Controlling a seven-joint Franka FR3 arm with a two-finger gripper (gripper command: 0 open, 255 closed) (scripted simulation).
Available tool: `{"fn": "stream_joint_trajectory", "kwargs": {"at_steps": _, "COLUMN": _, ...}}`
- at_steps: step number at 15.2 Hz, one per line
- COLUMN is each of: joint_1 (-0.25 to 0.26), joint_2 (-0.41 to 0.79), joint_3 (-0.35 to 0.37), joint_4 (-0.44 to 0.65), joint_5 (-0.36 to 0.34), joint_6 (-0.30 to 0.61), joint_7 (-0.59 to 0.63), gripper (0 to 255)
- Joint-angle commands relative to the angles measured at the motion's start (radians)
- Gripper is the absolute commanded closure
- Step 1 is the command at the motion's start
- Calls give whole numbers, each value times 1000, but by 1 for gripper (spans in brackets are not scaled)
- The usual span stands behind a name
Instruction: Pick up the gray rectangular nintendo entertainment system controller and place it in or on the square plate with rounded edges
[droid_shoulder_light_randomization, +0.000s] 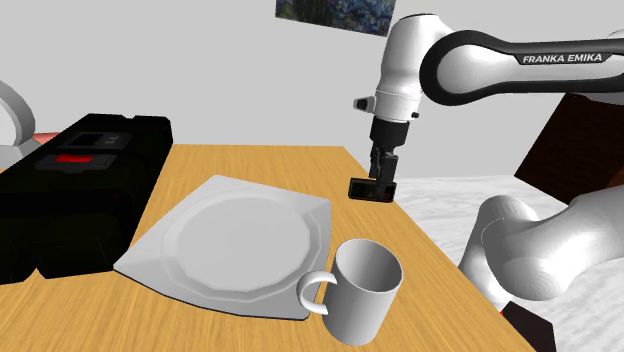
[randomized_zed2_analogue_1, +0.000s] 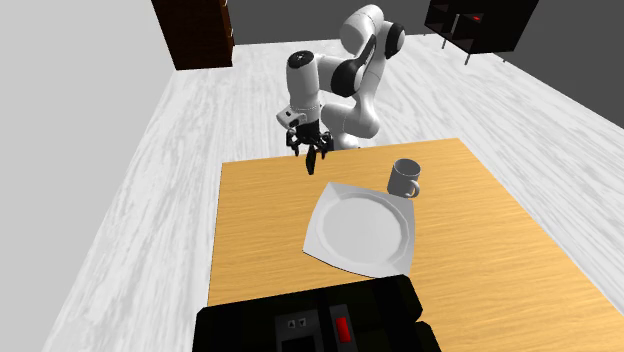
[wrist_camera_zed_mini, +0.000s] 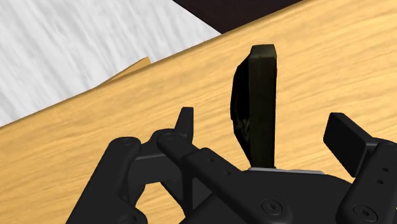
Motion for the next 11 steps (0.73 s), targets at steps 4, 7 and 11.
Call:
{"fn": "stream_joint_trajectory", "kwargs": {"at_steps": 4, "joint_1": 0, "joint_2": -5, "joint_3": 0, "joint_4": -52, "joint_5": 0, "joint_6": 47, "joint_7": -1, "gripper": 0}}
{"fn": "stream_joint_trajectory", "kwargs": {"at_steps": 7, "joint_1": 0, "joint_2": -5, "joint_3": 0, "joint_4": -52, "joint_5": 0, "joint_6": 47, "joint_7": -1, "gripper": 0}}
{"fn": "stream_joint_trajectory", "kwargs": {"at_steps": 11, "joint_1": 0, "joint_2": -5, "joint_3": 0, "joint_4": -52, "joint_5": 0, "joint_6": 46, "joint_7": -1, "gripper": 255}}
